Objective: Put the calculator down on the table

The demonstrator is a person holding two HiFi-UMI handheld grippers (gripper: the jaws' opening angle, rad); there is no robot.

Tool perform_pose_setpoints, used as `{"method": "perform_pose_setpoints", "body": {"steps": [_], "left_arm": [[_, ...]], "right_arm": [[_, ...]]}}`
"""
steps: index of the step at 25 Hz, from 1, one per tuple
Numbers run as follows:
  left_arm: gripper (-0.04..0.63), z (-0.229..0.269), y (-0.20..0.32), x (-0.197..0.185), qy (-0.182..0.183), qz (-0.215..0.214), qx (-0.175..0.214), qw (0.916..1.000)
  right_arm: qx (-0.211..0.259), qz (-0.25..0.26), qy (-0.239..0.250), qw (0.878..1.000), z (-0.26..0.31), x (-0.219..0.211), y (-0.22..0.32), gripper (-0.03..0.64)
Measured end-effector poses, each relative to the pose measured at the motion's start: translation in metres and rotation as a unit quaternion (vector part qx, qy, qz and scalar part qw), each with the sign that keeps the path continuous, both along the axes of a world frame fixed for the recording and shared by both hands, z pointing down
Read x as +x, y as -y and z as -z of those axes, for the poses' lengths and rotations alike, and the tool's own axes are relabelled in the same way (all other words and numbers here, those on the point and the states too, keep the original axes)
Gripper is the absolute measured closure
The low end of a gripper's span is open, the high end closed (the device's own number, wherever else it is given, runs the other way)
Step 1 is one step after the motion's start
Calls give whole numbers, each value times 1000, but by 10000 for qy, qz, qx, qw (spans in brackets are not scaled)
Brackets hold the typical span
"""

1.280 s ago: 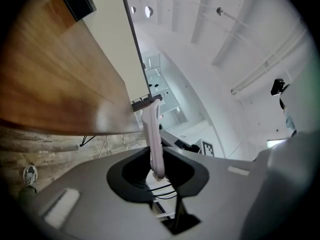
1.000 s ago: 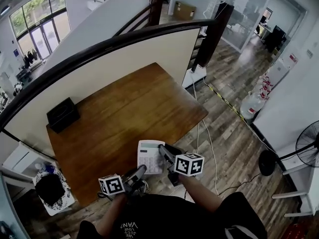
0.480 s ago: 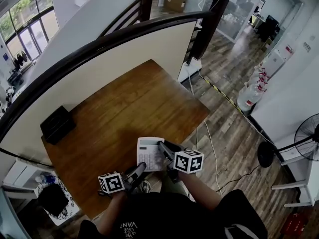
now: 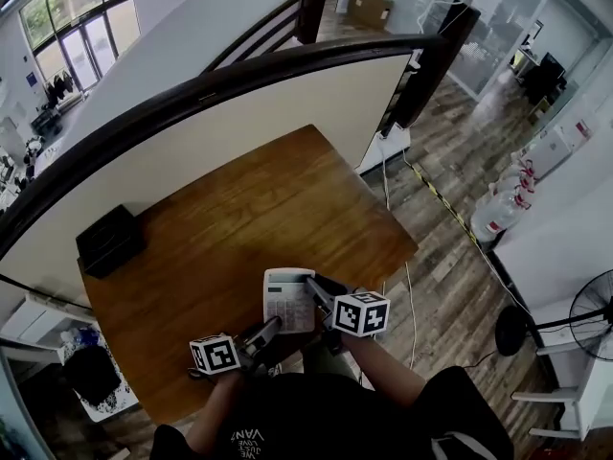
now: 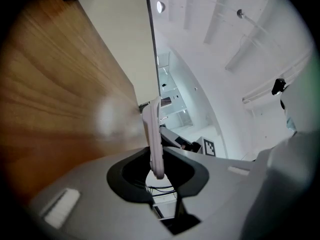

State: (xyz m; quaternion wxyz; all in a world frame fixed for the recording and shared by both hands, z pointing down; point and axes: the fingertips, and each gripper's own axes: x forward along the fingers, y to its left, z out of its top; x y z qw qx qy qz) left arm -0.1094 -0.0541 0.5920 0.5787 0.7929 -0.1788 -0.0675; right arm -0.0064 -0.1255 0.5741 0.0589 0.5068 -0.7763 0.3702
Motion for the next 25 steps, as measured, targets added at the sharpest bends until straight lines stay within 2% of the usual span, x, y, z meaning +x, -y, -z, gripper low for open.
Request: {"method": "perform_pose_setpoints", "body": {"steps": [7, 17, 25], "left_arm": [[538, 0, 52, 42, -15, 409, -91, 9991], [537, -16, 120, 92, 188, 845, -178, 9961], [531, -33, 167, 116, 577, 1284, -94, 9900]], "right_arm": [[-128, 595, -139, 9981, -4, 29, 64, 552], [-84, 1397, -354, 9895, -14, 61, 148, 552], [-64, 1857, -523, 9812, -28, 76, 201, 552]]}}
